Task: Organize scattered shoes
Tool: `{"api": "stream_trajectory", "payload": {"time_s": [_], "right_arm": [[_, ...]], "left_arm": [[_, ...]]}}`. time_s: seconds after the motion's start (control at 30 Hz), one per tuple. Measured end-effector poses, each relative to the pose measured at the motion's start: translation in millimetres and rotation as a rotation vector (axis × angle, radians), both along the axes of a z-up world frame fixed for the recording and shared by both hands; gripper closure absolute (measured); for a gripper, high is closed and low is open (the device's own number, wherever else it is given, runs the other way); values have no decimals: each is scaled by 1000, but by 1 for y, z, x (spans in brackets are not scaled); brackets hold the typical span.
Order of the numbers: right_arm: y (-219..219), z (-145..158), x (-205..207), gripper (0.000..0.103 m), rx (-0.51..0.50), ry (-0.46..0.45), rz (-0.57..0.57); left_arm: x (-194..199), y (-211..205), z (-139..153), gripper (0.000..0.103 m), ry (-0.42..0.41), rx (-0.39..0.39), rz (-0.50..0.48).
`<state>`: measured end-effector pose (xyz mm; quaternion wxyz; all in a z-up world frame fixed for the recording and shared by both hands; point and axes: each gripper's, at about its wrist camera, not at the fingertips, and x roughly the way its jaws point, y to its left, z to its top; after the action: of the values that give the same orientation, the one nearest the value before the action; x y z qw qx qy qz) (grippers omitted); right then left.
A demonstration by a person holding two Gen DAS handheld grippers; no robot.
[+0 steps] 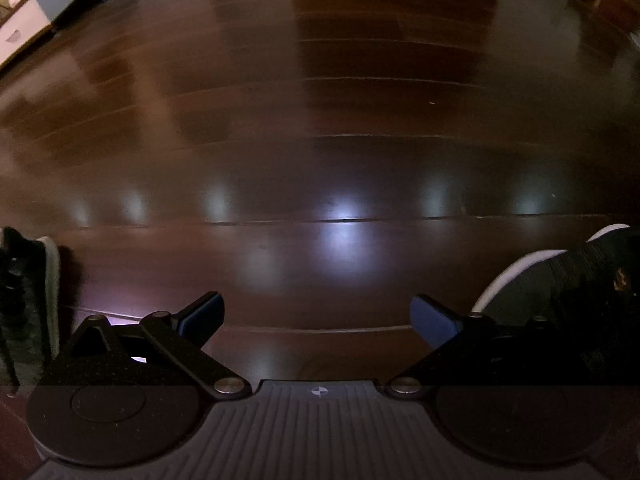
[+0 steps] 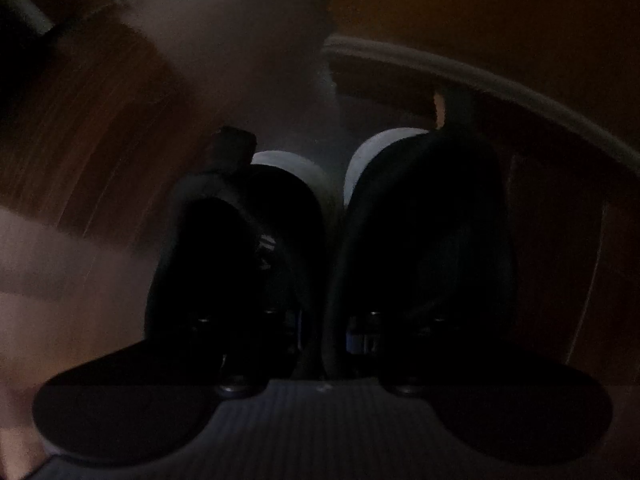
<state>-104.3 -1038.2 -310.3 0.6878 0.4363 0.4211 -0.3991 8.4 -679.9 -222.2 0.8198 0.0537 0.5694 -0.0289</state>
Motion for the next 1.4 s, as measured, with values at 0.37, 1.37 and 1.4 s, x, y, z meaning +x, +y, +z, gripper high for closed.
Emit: {"api": "stream_trajectory", "payload": {"time_s": [0.37,1.37,1.4], "right_arm": [[-2,19,18,84,28,-27,-102],[-3,41,2,63,-86,-1,-26],[2,48,0,63,-105,-5,-9]], "left_arm": [[-9,-23,-9,2,7,-4,4],[-8,19,-33,2,53,-70,72],[-10,27,-32,2,55,-74,84]]}}
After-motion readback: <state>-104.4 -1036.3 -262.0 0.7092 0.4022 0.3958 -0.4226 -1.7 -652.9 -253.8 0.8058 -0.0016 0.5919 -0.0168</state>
